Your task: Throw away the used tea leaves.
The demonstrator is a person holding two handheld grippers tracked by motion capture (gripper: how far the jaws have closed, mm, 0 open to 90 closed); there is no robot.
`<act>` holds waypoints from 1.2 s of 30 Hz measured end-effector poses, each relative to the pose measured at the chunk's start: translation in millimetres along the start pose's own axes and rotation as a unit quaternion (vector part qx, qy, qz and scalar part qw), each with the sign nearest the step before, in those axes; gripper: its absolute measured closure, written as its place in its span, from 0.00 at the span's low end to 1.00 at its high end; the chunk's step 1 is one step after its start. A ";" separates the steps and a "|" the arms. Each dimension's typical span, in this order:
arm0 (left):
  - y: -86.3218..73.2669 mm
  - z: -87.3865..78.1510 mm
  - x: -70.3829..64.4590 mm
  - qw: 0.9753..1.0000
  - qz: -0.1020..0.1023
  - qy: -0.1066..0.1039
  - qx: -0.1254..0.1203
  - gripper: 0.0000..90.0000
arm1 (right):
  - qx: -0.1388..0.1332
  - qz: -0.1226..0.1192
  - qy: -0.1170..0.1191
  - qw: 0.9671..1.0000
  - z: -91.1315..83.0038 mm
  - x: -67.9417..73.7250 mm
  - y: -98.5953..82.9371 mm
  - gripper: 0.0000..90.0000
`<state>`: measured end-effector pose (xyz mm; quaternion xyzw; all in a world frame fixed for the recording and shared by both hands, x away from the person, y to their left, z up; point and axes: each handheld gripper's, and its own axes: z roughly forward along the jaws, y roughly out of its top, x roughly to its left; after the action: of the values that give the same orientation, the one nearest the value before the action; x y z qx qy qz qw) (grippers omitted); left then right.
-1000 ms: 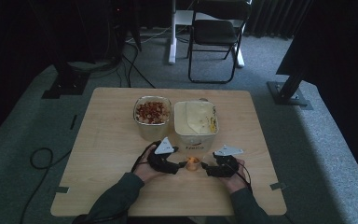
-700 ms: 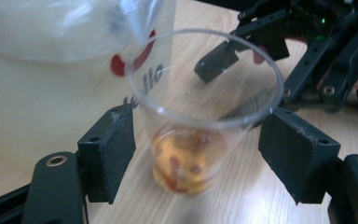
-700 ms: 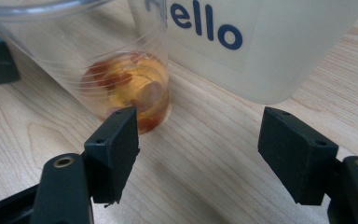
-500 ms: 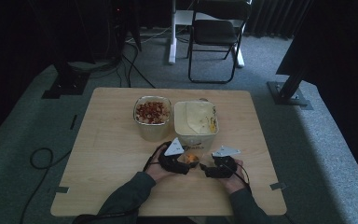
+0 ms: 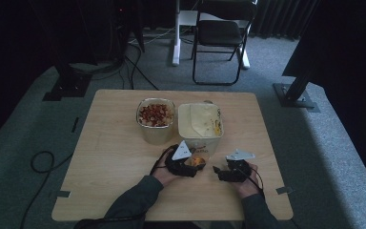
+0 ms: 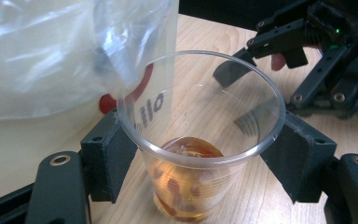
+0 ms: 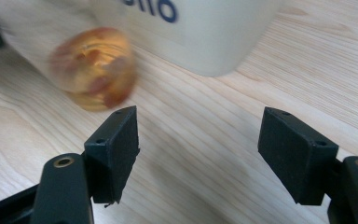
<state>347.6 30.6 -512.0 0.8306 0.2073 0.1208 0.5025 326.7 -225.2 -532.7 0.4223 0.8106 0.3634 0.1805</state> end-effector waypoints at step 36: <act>-14.8 -158.4 69.2 0.977 -0.068 0.188 -0.072 0.34 | 0.009 0.029 -0.039 0.999 1.0 -43.0 -20.3 0.23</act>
<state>340.8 193.2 -451.9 0.7383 0.3452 0.2552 0.5203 341.0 -267.5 -549.0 0.4610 0.7935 0.3447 0.1976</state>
